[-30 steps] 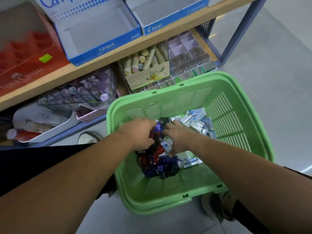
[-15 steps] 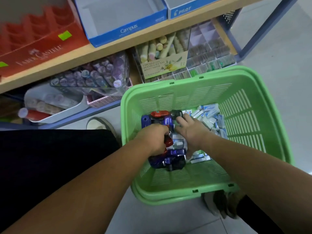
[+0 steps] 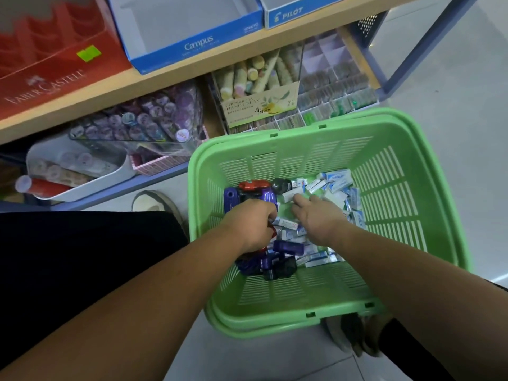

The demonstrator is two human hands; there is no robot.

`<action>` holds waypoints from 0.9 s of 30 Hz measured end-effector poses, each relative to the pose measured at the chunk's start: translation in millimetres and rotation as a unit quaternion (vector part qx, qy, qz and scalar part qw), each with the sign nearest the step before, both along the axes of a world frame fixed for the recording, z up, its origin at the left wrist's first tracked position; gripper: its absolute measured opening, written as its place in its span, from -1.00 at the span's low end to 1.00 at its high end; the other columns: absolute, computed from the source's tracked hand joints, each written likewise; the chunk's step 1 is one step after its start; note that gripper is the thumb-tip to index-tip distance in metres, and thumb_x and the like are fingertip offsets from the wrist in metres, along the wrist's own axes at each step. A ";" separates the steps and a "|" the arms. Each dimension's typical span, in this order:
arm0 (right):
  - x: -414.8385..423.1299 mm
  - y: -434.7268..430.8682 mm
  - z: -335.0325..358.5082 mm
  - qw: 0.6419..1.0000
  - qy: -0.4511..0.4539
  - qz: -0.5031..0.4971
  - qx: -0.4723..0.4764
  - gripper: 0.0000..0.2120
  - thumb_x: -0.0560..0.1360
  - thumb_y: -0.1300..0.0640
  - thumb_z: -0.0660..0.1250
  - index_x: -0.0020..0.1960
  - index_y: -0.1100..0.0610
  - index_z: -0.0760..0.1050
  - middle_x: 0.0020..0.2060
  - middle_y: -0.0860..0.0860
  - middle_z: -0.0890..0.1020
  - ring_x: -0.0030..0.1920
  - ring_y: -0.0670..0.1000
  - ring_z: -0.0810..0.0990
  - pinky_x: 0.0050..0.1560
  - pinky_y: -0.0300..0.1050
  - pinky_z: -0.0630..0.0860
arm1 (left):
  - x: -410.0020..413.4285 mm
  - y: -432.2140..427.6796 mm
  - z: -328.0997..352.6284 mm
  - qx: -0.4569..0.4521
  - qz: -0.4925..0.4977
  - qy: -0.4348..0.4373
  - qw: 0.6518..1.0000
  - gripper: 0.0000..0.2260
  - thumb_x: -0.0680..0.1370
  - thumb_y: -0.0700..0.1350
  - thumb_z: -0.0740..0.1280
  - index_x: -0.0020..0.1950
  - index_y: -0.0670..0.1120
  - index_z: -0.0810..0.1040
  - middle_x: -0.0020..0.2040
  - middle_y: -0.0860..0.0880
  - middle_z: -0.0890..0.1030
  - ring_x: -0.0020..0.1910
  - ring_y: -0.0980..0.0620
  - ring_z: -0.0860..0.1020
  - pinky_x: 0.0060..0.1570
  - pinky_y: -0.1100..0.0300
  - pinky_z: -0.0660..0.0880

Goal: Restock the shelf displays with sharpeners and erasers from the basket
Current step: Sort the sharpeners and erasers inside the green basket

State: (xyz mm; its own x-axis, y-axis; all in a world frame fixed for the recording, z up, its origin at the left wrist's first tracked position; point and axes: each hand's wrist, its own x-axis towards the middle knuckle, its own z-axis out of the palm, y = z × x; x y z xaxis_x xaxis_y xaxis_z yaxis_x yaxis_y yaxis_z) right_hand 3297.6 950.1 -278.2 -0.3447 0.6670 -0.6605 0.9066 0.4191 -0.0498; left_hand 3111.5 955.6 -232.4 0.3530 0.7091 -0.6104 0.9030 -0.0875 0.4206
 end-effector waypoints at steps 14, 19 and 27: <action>60.5 41.8 31.4 0.983 -0.071 -0.052 0.162 -0.52 0.55 0.02 0.42 0.44 0.01 0.43 0.31 0.03 0.50 0.34 0.11 0.42 0.42 0.11 0.37 | 11.9 7.5 -2.8 0.028 -0.033 0.045 0.998 -0.86 0.55 -0.15 0.31 0.09 -0.01 0.57 0.04 -0.02 0.60 -0.07 -0.05 0.56 -0.07 0.03 0.58; 57.9 13.6 37.4 0.989 -0.004 -0.006 0.149 -0.62 0.57 -0.05 0.37 0.35 0.02 0.51 0.27 0.05 0.52 0.32 0.11 0.45 0.35 0.07 0.39 | 46.8 8.8 -17.9 0.046 -0.095 0.016 0.994 -0.75 0.59 -0.12 0.31 0.26 -0.04 0.59 0.20 -0.06 0.57 0.11 -0.11 0.56 0.06 0.03 0.54; 80.8 -26.9 23.4 0.946 0.050 -0.304 -0.104 -0.62 0.51 0.04 0.45 0.29 0.12 0.54 0.23 0.12 0.59 0.21 0.14 0.57 0.22 -0.08 0.52 | 88.3 7.7 -58.8 0.019 -0.132 0.081 0.988 -0.18 0.45 0.29 0.46 0.57 -0.04 0.25 0.41 -0.11 0.32 0.38 -0.17 0.38 0.32 -0.09 0.47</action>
State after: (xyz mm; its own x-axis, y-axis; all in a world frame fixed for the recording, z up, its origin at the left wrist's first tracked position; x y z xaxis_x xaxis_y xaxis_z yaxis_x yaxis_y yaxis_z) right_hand 3378.4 923.2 -254.8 -0.0071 0.6221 -0.7829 0.9632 -0.2061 -0.1726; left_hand 3199.8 963.3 -291.2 0.4280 0.6290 -0.6490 0.9021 -0.3411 0.2643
